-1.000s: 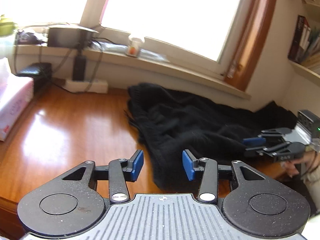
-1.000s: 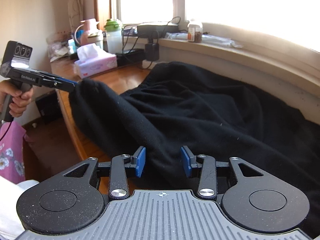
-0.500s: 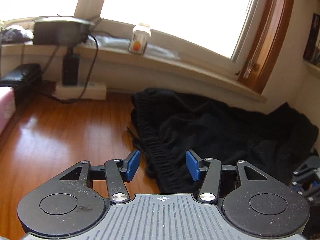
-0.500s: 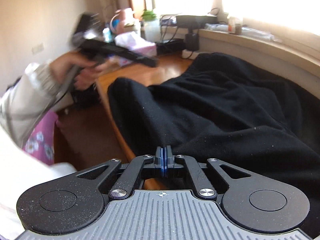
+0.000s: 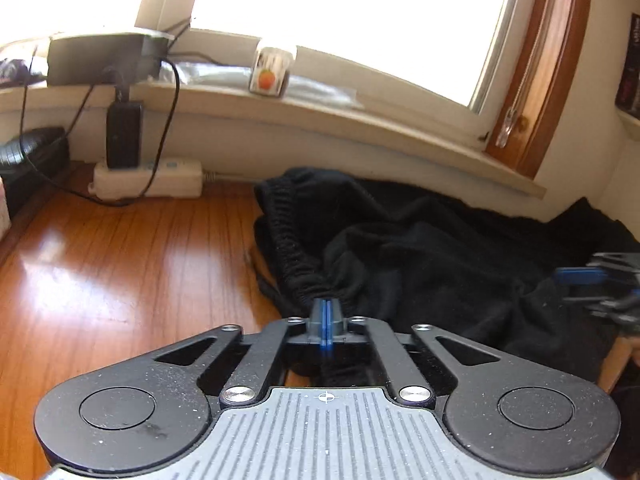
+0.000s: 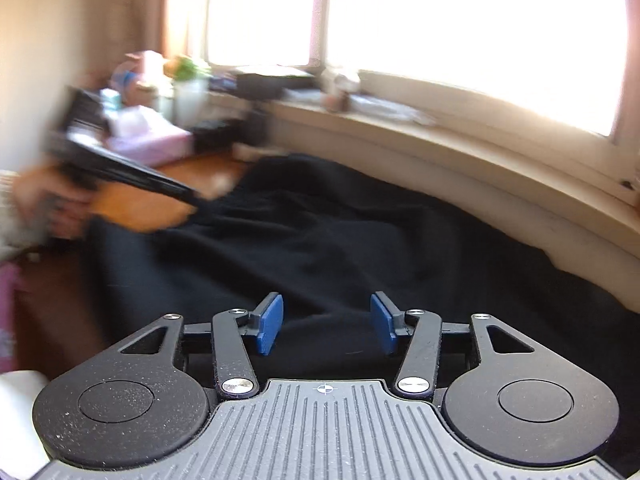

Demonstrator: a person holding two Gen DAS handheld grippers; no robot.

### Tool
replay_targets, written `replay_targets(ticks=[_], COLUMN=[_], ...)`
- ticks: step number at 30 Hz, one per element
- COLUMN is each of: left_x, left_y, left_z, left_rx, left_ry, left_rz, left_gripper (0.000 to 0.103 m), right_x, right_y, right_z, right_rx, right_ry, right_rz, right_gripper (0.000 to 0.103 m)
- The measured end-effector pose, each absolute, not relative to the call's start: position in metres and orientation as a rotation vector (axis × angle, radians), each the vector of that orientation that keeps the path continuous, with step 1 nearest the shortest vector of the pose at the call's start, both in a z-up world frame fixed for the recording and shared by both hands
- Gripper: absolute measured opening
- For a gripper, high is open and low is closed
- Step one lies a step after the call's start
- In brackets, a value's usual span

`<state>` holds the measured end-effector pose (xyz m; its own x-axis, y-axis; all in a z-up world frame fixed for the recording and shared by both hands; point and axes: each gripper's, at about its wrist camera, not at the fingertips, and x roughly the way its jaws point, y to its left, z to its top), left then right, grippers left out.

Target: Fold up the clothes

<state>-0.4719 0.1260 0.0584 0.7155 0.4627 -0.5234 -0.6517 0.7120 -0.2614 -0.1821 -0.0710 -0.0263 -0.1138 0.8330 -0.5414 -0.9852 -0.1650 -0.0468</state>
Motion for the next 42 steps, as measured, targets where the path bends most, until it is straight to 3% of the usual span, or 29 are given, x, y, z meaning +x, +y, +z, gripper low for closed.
replay_targets(ticks=[5,6,7,8,12,13,19,22,24,26,27,28,29,34,36,37,38,39,41,42], left_x=[-0.48,-0.481,-0.482,-0.484,-0.491,-0.491,-0.48,-0.469,-0.464,-0.464,-0.464,-0.465,-0.467,-0.47,-0.471,-0.472,-0.473,-0.473,-0.473,-0.473], left_y=[0.116,0.115,0.114,0.114,0.114,0.114,0.119,0.12,0.119,0.116,0.115,0.114,0.113,0.104,0.1,0.1,0.101,0.103,0.109,0.113], left_z=[0.067,0.066,0.065,0.063,0.057,0.056,0.05,0.046,0.044,0.043,0.043,0.044,0.045,0.051,0.053,0.054,0.054,0.054,0.054,0.053], left_rx=[-0.439,-0.443,-0.449,-0.458,-0.497,-0.501,-0.514,-0.517,-0.514,-0.499,-0.492,-0.489,-0.485,-0.456,-0.45,-0.451,-0.453,-0.46,-0.472,-0.489], left_ry=[0.44,0.447,0.453,0.455,0.449,0.447,0.465,0.48,0.489,0.488,0.486,0.48,0.474,0.467,0.468,0.469,0.471,0.475,0.475,0.47], left_rz=[0.647,0.638,0.631,0.63,0.622,0.622,0.597,0.587,0.589,0.602,0.607,0.602,0.598,0.587,0.58,0.589,0.6,0.619,0.638,0.633], left_gripper=[0.0,0.0,0.002,0.004,0.007,0.017,0.04,0.041,0.041,0.039,0.025,0.005,0.0,0.0,0.0,0.0,0.0,0.002,0.011,0.022], right_x=[-0.176,-0.176,-0.175,-0.173,-0.163,-0.162,-0.17,-0.173,-0.173,-0.173,-0.174,-0.175,-0.178,-0.185,-0.185,-0.185,-0.184,-0.183,-0.181,-0.179], right_y=[-0.044,-0.042,-0.042,-0.045,-0.072,-0.08,-0.092,-0.085,-0.082,-0.076,-0.072,-0.066,-0.059,-0.028,-0.022,-0.021,-0.021,-0.023,-0.032,-0.037], right_z=[-0.046,-0.048,-0.049,-0.048,-0.031,-0.025,-0.022,-0.026,-0.029,-0.031,-0.032,-0.034,-0.036,-0.05,-0.055,-0.057,-0.057,-0.057,-0.05,-0.045], right_rx=[-0.573,-0.585,-0.591,-0.585,-0.494,-0.469,-0.542,-0.542,-0.533,-0.515,-0.51,-0.513,-0.521,-0.588,-0.591,-0.587,-0.581,-0.568,-0.534,-0.516], right_ry=[0.466,0.477,0.497,0.513,0.563,0.569,0.554,0.548,0.536,0.518,0.511,0.507,0.503,0.506,0.523,0.536,0.553,0.569,0.579,0.587], right_rz=[1.667,1.67,1.68,1.695,1.786,1.808,1.798,1.803,1.79,1.765,1.753,1.742,1.728,1.684,1.68,1.691,1.714,1.74,1.796,1.833], right_gripper=[0.049,0.043,0.032,0.002,0.003,0.003,0.003,0.007,0.027,0.041,0.045,0.047,0.048,0.051,0.048,0.042,0.011,0.005,0.004,0.004])
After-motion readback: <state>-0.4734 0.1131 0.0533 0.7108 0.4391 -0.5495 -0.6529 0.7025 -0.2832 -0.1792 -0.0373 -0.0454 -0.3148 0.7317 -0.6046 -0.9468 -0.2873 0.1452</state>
